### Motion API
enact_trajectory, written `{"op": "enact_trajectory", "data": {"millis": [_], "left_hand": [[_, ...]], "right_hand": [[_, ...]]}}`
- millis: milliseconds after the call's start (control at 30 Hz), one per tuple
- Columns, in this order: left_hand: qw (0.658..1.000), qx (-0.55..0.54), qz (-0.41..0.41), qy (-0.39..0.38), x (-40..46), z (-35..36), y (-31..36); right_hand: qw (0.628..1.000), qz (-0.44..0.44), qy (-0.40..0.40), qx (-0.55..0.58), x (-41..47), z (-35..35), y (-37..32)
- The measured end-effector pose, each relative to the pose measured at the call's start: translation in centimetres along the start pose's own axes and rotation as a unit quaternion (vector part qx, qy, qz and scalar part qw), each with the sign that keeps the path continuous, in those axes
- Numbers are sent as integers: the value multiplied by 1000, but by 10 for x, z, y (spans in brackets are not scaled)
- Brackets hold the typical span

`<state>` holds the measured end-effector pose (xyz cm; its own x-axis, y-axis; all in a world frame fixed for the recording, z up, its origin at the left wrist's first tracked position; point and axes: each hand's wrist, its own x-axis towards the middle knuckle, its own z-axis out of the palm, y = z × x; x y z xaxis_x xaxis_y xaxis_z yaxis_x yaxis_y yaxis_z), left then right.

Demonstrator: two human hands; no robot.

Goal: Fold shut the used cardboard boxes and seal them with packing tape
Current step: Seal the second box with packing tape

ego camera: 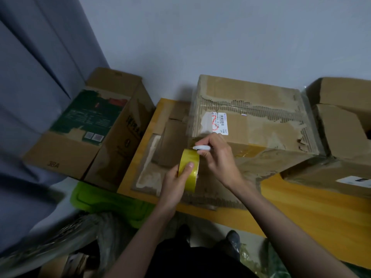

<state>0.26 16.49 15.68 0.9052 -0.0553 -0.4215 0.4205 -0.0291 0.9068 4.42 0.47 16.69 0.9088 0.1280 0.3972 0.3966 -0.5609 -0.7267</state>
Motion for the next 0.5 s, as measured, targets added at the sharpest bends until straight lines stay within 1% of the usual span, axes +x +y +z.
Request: {"op": "enact_trajectory", "data": {"millis": [167,300,500], "left_hand": [[1000,-9,3,-11,-8,2,6],[1000,5,19,13,-8,7,5],[999,22,27,11,-8,7,4]], "right_hand": [[1000,2,5,-18,3,3,1],[999,-3,1,-33,3,4,2],[999,24,-3,-38,5,7,-1]]}}
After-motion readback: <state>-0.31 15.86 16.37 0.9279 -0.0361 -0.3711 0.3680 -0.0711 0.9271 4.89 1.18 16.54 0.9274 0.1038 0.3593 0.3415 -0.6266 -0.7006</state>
